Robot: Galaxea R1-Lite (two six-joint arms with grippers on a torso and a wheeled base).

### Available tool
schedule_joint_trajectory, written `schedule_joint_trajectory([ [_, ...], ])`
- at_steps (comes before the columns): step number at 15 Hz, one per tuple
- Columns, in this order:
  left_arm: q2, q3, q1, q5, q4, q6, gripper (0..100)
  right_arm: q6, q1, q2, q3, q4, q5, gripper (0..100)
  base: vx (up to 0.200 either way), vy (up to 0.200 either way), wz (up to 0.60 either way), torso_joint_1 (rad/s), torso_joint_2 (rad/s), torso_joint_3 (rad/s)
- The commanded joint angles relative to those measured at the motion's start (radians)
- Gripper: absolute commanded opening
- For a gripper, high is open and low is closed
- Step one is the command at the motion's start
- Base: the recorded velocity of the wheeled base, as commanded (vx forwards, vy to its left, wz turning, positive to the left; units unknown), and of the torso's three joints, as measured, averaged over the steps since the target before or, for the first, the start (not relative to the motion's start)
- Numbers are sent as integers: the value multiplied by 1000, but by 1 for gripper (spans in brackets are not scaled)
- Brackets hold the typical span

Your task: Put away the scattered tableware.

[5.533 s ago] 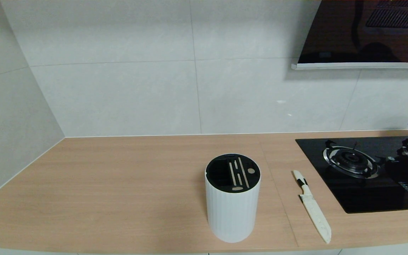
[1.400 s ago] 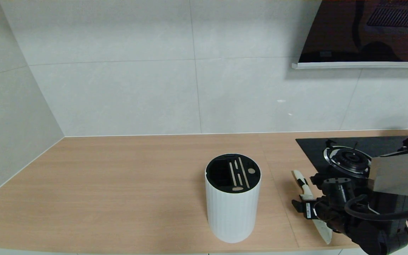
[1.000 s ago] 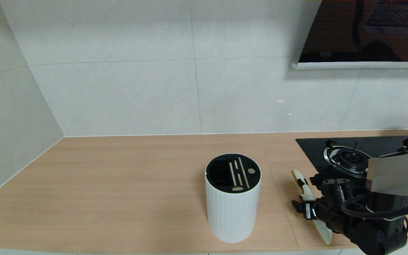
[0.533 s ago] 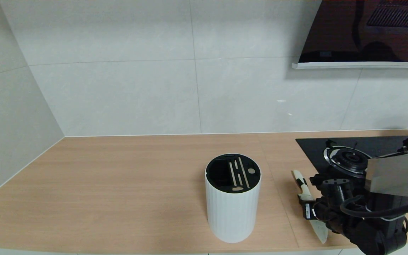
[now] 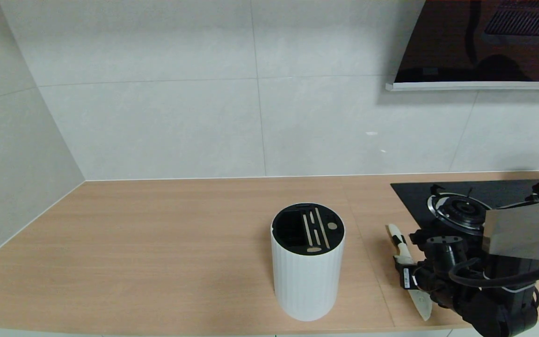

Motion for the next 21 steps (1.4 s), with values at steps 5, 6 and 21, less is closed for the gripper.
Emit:
schedule_joint_trajectory([
  [5, 0, 0, 0, 0, 0, 0, 100, -5, 3, -160, 51, -27, 1, 0, 0, 0, 0, 0, 0, 0],
  [6, 0, 0, 0, -1, 0, 0, 100, -7, 13, -198, 59, -27, 3, 0, 0, 0, 0, 0, 0, 0],
  [21, 0, -29, 0, -4, -14, 0, 100, -10, 149, -660, 63, 327, 13, 0, 0, 0, 0, 0, 0, 0],
])
